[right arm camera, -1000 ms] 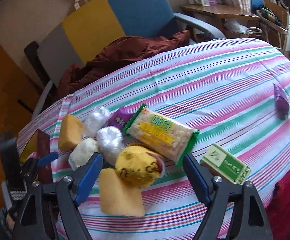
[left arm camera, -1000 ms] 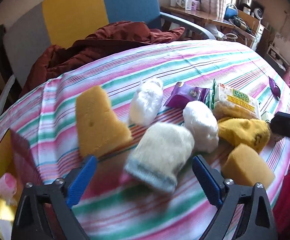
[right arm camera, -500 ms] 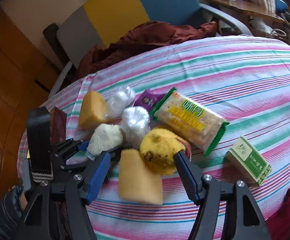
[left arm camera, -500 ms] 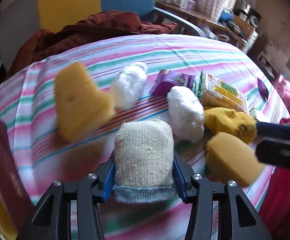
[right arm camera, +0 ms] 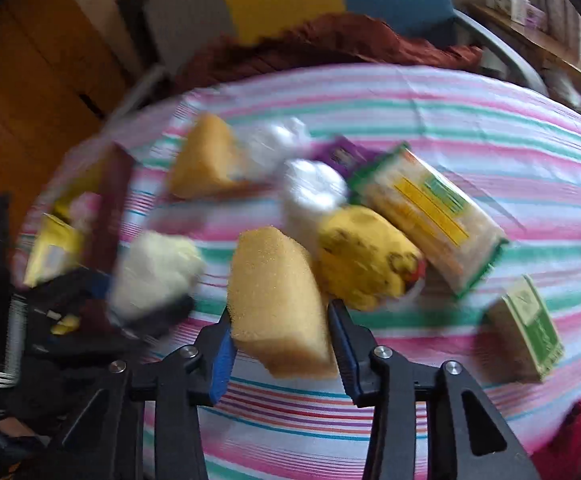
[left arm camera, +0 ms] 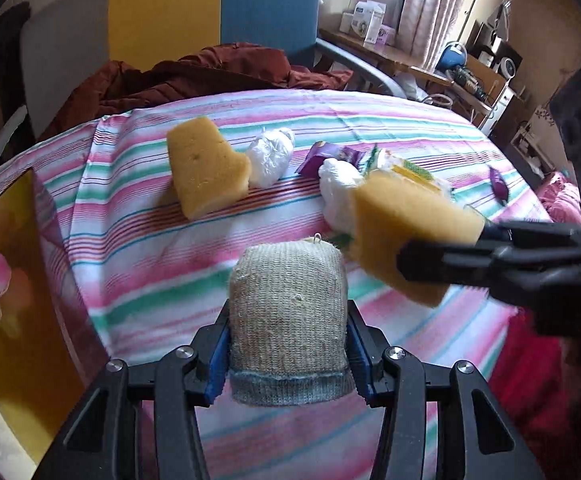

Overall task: Organize objects
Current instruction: 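Grasp the knitted sock with the left gripper while the right gripper grasps a yellow sponge, then lower the sock into the tray with the left gripper while the right gripper lowers the sponge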

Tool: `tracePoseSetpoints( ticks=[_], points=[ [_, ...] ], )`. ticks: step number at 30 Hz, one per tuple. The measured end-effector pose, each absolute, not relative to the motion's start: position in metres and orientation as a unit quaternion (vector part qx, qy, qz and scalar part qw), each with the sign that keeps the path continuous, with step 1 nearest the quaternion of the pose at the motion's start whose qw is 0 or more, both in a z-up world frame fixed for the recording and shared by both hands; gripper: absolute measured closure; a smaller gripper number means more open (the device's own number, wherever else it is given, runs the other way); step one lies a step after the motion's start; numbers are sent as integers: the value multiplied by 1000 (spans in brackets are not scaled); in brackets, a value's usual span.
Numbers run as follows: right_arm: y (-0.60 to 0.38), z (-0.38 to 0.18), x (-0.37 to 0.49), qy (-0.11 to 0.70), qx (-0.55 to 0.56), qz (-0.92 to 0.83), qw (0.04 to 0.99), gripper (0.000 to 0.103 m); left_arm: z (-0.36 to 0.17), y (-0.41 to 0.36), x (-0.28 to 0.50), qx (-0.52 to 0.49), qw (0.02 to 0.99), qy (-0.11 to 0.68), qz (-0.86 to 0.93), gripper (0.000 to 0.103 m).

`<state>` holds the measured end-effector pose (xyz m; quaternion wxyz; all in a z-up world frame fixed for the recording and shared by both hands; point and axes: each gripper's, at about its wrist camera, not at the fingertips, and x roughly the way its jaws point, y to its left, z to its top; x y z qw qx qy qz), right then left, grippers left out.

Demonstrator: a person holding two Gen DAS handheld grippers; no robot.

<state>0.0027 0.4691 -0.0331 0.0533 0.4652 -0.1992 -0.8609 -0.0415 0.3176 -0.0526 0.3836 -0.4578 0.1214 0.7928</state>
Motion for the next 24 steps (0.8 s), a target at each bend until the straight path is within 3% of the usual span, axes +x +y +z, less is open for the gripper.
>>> tracePoseSetpoints(
  ticks=[2,5,9,24],
  points=[
    [460,-23,5,-196,444,-870,84,60,-46,310,-38,-452,385,119,796,52],
    [455,-36,1,-157,478,-864,26,60,-36,297,-34,-446,384,109,801,52],
    [468,-29,9,-196,451,-869,56,60,-20,279,-29,-431,384,95,811,52],
    [396,-9,-4,-168,436,-880,85,60,7,155,-67,-428,299,5,853,52]
  ],
)
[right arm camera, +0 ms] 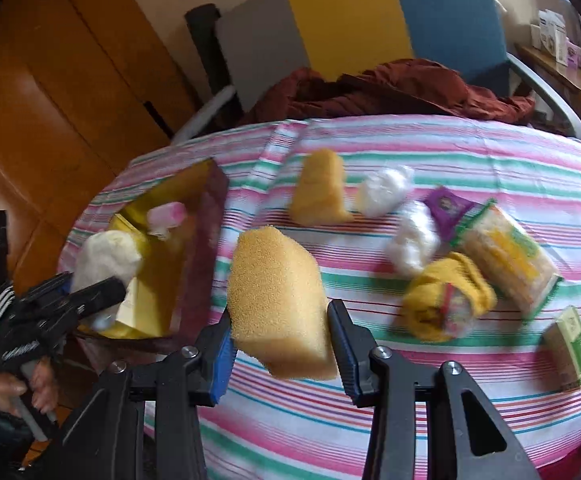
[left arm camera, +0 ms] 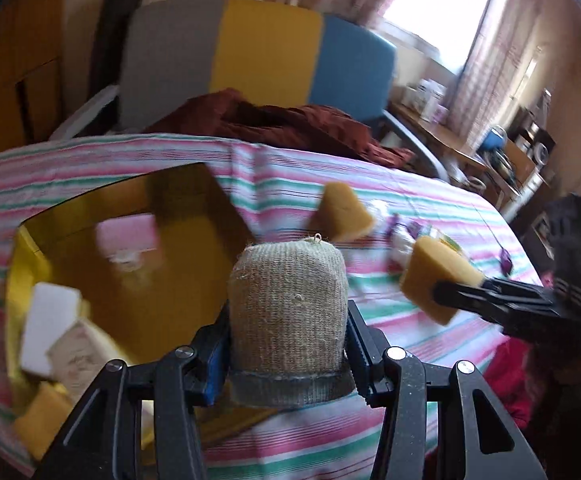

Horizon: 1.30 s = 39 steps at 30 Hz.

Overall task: Organize objects
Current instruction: 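Lower the sock into the tray with the left gripper while the right gripper lowers the sponge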

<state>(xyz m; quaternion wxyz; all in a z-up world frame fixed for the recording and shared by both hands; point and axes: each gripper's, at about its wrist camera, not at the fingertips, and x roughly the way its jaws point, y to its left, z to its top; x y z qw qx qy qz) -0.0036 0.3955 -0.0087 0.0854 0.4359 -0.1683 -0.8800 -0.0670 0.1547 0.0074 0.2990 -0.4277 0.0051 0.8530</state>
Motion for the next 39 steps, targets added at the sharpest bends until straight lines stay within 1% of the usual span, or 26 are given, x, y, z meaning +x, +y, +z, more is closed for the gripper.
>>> tracePoseSetpoints(
  ticks=[5,10,17,22,27,32,33,35,37,39],
  points=[
    [337,8,-17,-133,428,-884,132,60,8,114,-84,-427,267,-21,864,52],
    [278,13,-31,-90,433,-880,174,60,12,78,-97,-421,243,-48,873,52],
    [225,-9,-51,-37,468,-866,173,60,16,40,-111,-415,216,-83,880,52],
    [209,-29,-58,-12,488,-856,170,60,17,42,-114,-417,241,-108,870,52],
    [202,-50,-59,-1,507,-842,183,60,0,73,-118,-431,271,-93,856,51],
    [210,-59,-53,-32,511,-836,196,58,-35,93,-128,-471,258,-72,841,51],
    [213,-59,-52,-40,510,-836,198,53,-42,96,-128,-481,251,-62,838,51],
    [220,-56,-47,-50,504,-839,199,49,-55,100,-127,-503,244,-42,828,51],
    [228,-53,-42,-56,499,-843,192,46,-60,105,-120,-505,254,-27,825,47],
    [234,-49,-37,-66,494,-847,185,43,-57,111,-112,-495,258,-7,829,46]
  ],
)
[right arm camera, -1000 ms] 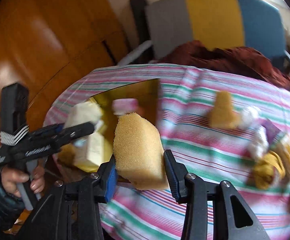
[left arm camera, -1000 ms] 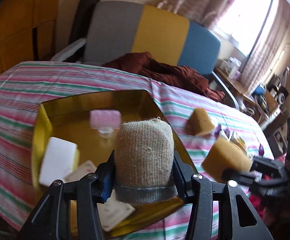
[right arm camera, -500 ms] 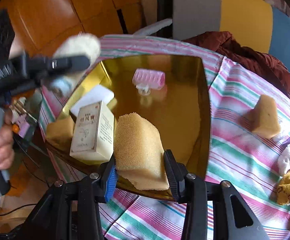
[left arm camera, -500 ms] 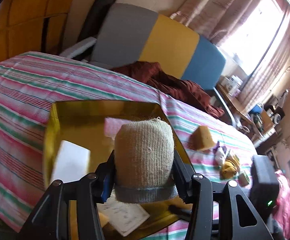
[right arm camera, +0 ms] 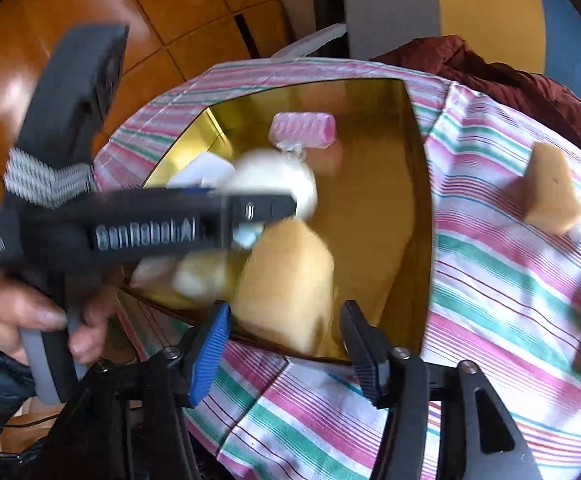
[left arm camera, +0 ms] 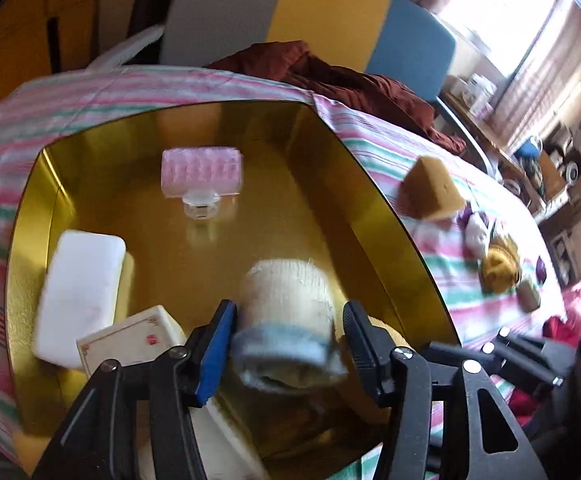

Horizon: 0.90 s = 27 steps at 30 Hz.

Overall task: Organize objects
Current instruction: 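Lower the sock into the tray with the left gripper while the right gripper lowers the sponge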

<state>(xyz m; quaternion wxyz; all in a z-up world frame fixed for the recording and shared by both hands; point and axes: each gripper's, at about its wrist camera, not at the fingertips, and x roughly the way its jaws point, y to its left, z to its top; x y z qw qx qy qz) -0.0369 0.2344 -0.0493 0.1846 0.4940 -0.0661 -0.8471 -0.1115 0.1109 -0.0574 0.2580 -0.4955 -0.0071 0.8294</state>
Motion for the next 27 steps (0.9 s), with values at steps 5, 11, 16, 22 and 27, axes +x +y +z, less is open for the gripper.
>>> tracePoseSetpoints(
  ticks=[5,11,16,22,27],
  points=[
    [245,-42,-24,-82,484,-855,168,42,-53,102,-112,-496,256,-21,830,36],
    [253,-30,-20,-86,473,-864,146,33,-25,74,-101,-457,238,-55,855,24],
    [254,-27,-17,-81,467,-872,122,25,-3,64,-79,-406,199,-43,891,13],
    [254,-22,-11,-67,461,-880,98,25,6,66,-52,-362,173,-4,916,9],
    [258,-18,-8,-69,455,-884,80,25,6,75,-36,-352,172,22,920,9]
  ],
)
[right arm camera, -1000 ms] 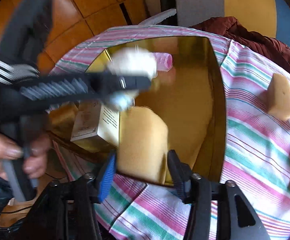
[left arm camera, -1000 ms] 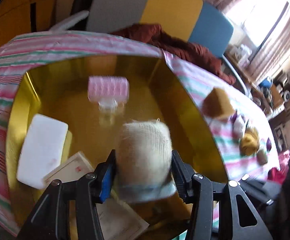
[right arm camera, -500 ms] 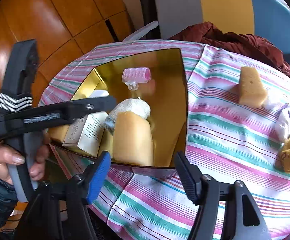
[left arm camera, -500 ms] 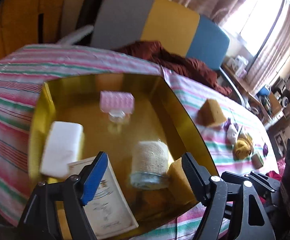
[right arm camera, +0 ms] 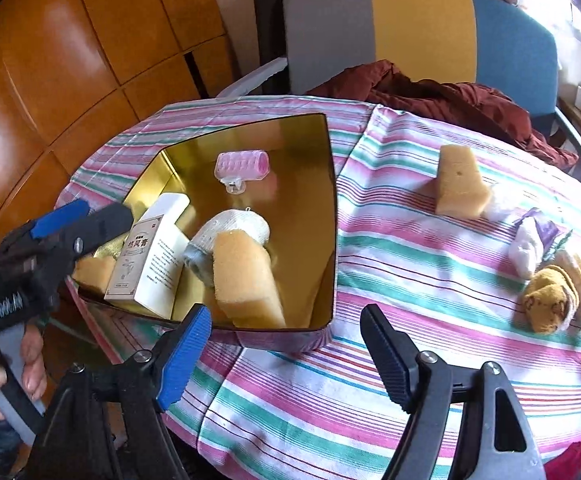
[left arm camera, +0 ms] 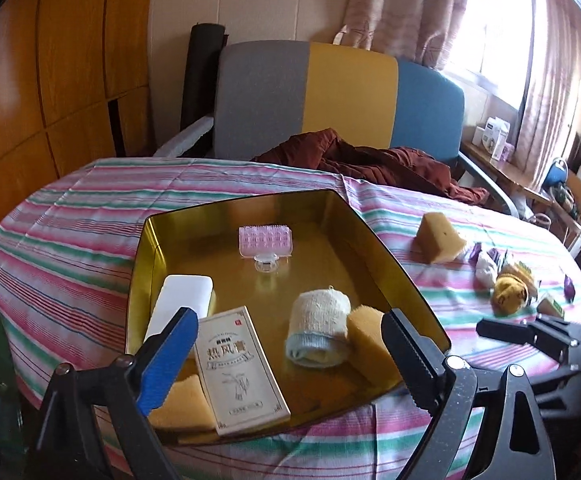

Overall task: Organize objects
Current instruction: 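Lower the sock into the tray with the left gripper while the right gripper lowers the sponge, then open both grippers and withdraw them toward the remaining items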

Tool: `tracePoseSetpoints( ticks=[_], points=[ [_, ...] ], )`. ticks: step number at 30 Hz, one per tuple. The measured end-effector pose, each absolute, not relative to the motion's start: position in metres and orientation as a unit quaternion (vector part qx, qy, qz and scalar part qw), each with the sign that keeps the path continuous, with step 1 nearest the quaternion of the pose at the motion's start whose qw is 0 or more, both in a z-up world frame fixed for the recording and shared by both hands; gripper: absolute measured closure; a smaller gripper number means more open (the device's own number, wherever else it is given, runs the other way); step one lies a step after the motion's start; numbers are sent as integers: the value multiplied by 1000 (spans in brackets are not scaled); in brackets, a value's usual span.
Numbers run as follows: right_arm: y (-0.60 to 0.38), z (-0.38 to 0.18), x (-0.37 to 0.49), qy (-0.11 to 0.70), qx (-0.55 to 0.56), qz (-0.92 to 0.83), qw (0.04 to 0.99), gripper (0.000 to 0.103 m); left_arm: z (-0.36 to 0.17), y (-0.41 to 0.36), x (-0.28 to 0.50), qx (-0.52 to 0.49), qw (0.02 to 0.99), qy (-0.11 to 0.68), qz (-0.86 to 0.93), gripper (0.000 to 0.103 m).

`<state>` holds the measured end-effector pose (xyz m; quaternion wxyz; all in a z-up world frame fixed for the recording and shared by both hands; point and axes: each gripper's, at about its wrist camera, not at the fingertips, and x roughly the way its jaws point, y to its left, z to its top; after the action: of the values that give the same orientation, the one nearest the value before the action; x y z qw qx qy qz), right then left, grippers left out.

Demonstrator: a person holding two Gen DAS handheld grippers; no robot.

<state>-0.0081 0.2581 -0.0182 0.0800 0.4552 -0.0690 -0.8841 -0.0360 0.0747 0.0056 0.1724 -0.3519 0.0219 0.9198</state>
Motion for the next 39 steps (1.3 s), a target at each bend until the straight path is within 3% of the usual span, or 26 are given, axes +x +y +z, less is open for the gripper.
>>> tracePoseSetpoints(
  ticks=[7,11,39],
  points=[
    [264,-15,-4,-59,450,-890,48,24,5,83,-24,-348,180,35,919,9],
    [267,-13,-3,-50,448,-892,24,19,4,85,-21,-350,184,34,918,9],
    [299,-12,10,9,435,-897,-81,19,11,111,-13,-350,217,51,910,9]
  ],
)
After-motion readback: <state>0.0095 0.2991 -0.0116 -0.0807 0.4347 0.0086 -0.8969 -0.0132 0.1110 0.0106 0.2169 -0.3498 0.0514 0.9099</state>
